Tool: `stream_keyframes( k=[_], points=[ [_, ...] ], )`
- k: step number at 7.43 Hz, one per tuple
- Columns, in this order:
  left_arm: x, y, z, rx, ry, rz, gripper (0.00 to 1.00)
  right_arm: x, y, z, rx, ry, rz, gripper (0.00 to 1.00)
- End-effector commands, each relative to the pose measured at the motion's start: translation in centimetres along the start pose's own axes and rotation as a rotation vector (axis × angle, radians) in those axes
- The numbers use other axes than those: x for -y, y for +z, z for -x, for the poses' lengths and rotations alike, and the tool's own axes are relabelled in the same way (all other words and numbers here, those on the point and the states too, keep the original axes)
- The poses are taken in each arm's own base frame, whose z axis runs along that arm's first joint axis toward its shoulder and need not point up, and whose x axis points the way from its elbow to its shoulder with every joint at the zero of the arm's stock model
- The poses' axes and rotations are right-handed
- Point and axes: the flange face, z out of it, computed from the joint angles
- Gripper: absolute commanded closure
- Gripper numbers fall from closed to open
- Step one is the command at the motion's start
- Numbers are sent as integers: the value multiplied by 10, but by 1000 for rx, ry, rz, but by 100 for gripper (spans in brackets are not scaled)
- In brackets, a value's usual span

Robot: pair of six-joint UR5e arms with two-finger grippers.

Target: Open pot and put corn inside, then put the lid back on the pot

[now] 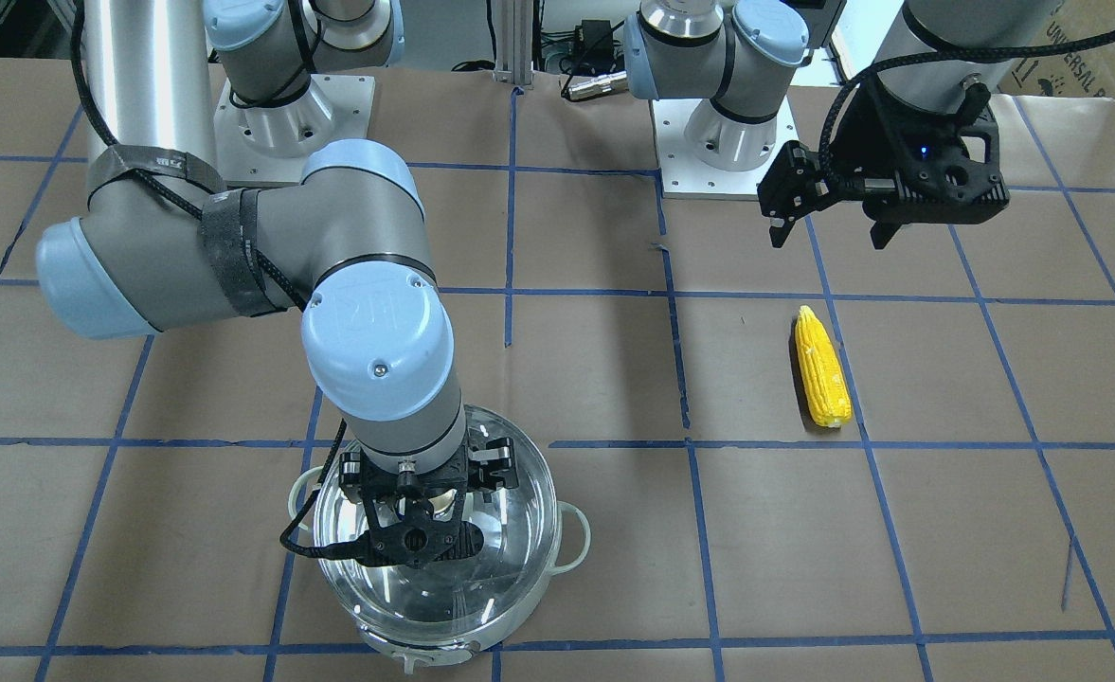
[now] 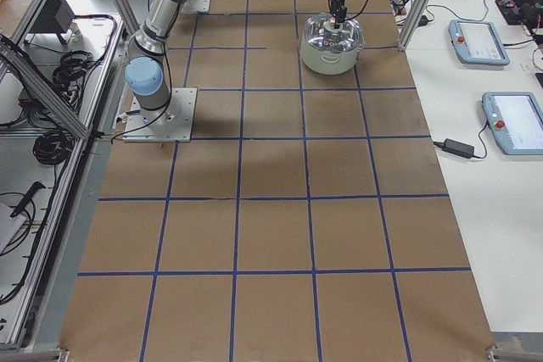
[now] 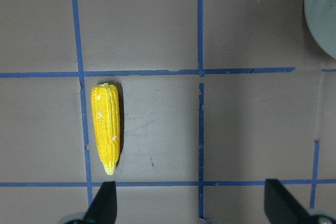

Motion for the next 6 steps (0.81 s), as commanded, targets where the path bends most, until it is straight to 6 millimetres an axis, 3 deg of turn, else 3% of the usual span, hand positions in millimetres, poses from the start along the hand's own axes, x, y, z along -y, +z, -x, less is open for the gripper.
stream_keyframes(
  k=[1,3,5,6],
  points=[
    [0,0,0,0,-1,0,0,1,-1,0,-3,-4,-4,48],
    [0,-1,0,0,-1,-1,0,1,-10,-3,0,-4,-8,66],
    [0,0,0,0,-1,0,0,-5,-28,-10,-2,4,-1,70],
    [0,-1,0,0,1,-1,0,-17,-57,-16,-2,8,4,70]
  ],
)
